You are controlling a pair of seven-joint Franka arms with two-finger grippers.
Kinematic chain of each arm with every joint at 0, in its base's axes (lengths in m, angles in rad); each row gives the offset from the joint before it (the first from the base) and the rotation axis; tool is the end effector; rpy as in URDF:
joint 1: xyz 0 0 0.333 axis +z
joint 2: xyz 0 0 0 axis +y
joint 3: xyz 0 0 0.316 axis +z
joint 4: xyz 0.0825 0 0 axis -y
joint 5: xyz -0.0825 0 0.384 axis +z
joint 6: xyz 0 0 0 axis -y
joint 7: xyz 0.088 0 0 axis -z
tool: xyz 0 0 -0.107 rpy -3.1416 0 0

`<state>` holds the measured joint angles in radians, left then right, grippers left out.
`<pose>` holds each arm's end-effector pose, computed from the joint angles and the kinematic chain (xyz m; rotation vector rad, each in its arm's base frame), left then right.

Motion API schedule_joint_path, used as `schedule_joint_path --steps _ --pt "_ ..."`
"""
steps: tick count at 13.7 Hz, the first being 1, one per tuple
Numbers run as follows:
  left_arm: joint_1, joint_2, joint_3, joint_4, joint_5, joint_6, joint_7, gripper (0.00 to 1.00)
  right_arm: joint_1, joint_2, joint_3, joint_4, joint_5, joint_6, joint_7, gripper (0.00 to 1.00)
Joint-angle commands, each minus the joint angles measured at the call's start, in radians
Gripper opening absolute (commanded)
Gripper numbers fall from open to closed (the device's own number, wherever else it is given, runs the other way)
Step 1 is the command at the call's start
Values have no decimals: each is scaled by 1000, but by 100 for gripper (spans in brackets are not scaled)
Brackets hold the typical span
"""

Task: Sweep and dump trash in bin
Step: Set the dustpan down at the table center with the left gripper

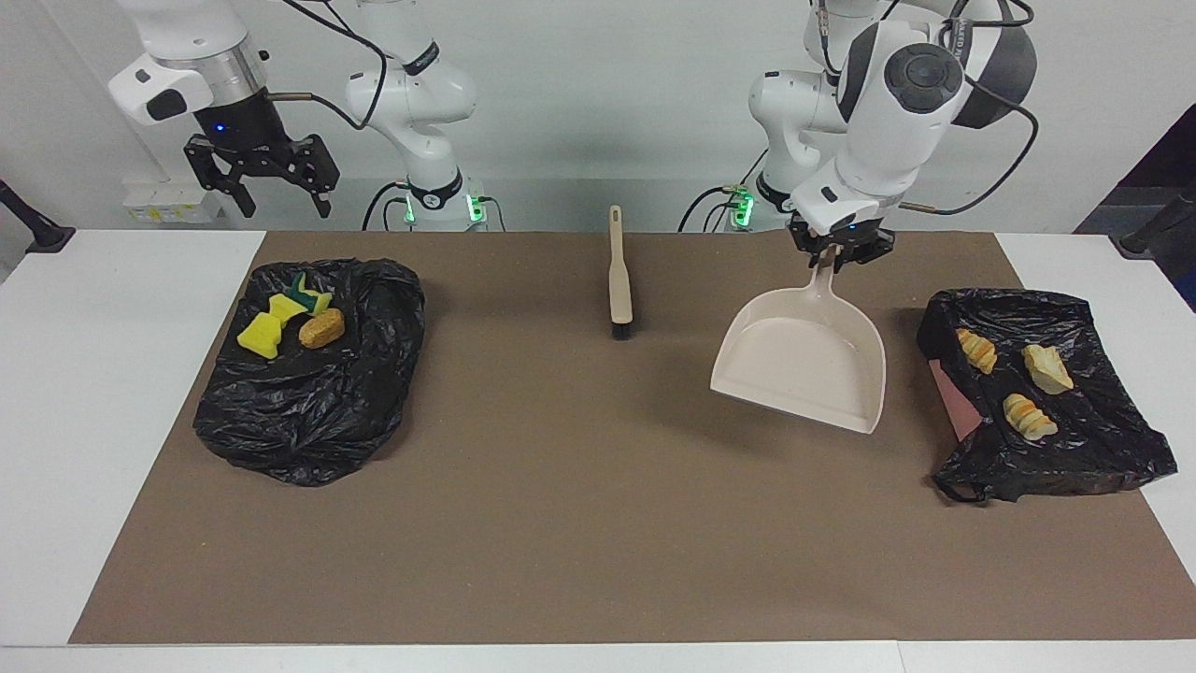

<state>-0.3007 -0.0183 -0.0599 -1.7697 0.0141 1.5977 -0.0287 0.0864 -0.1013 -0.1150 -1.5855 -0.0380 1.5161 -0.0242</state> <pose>0.5056 -0.1893 0.5434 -3.0458 0.5123 0.2289 0.5167 -0.0226 0.6667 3.1141 -0.0104 0.0475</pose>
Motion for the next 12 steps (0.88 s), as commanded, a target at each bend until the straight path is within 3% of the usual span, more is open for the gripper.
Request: schedule_joint_path --steps 1,3,6,12 --pt "-87 30 18 -28 -29 126 -137 0 3 -15 1 -25 -23 26 -23 100" --pt "-116 78 18 -24 -71 188 -181 0 3 -15 1 -25 -22 24 -20 100" --pt "-218 190 18 -13 -75 324 -396 0 3 -15 1 -25 -19 19 -22 100" --pt "-314 323 14 -19 -117 531 -517 0 1 -15 1 -25 -17 18 -23 100"
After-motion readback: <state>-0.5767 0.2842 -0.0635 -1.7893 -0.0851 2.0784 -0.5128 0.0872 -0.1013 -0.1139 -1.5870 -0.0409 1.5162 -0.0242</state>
